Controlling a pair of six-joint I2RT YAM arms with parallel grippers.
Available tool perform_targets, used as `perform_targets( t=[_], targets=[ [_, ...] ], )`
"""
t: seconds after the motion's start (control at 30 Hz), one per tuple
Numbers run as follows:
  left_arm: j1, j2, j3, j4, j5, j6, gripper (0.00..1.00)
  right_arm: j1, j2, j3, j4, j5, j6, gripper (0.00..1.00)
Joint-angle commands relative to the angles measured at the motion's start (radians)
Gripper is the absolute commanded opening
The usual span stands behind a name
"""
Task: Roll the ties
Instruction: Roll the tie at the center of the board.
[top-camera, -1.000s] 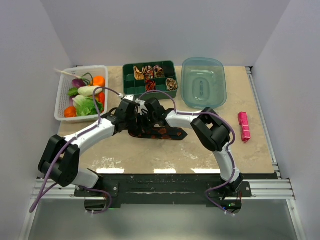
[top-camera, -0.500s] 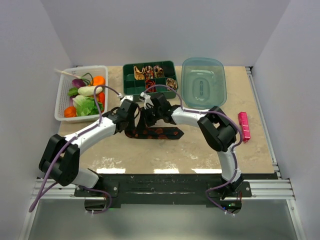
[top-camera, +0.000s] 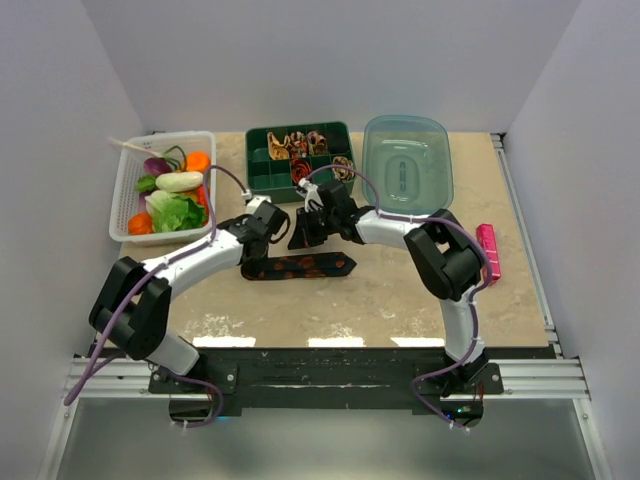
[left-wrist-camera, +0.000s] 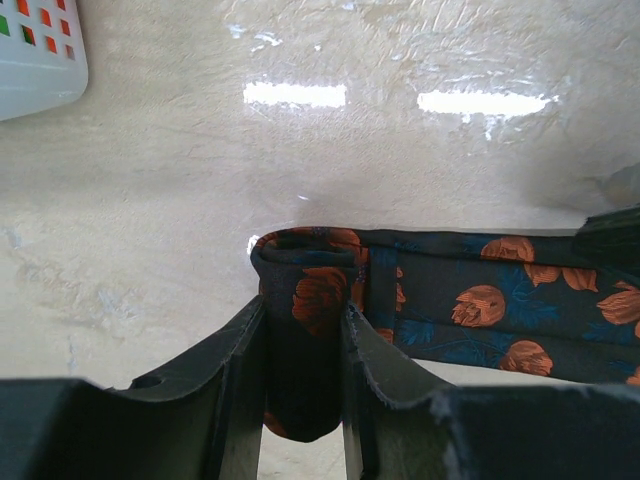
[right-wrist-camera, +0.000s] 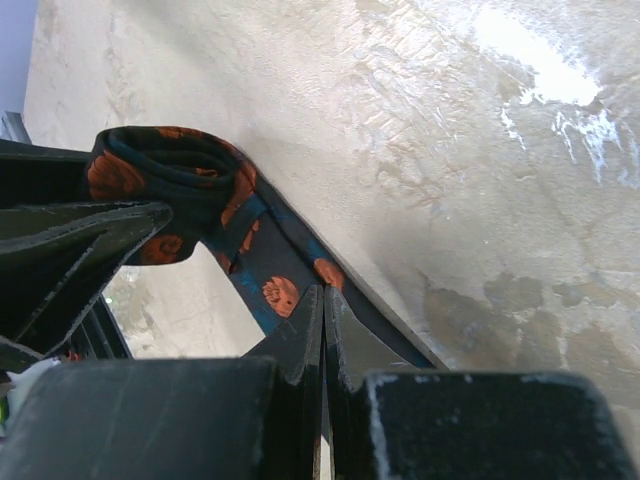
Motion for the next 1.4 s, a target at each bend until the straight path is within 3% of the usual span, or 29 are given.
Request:
perform_targets(
  t=[0.0,0.33,0.53,0.8,0.87,0.97,1.23,1.37],
  targets=[
    [-0.036,0.043,0.058,-0.035,-0.096,-0.026,0.02,-0.004,-0.061,-0.002,0.012,0.006,-0.02,0.0],
    [-0.113,0.172,0.12,-0.072,-0.132,-0.093,0.03,-0.005,-0.054,-0.012,0.011,0.007,-0.023,0.0],
    [-0.148,0.239,0.147,-0.075,-0.116,-0.124,0.1,-0.005,-0.046,-0.008,0.011,-0.006,-0.023,0.0],
    [-0.15,0.247,0.123,0.012,-0.018,-0.118,0.24,-0.005,-0.043,-0.006,-0.001,0.003,-0.024,0.0],
    [-0.151,0.232,0.115,0.026,0.009,-0.115,0.37,-0.005,-0.043,-0.006,-0.003,0.001,-0.024,0.0],
    [-0.15,0.2,0.098,0.054,0.035,-0.106,0.48,-0.005,-0.043,-0.008,-0.003,0.006,-0.026,0.0],
    [-0.15,0.125,0.095,0.057,0.057,-0.095,0.65,-0.007,-0.051,0.001,-0.018,0.024,-0.032,0.0],
    [-0.15,0.077,0.098,0.045,0.042,-0.101,0.69,-0.005,-0.061,0.002,-0.026,0.035,-0.038,0.0]
  ],
)
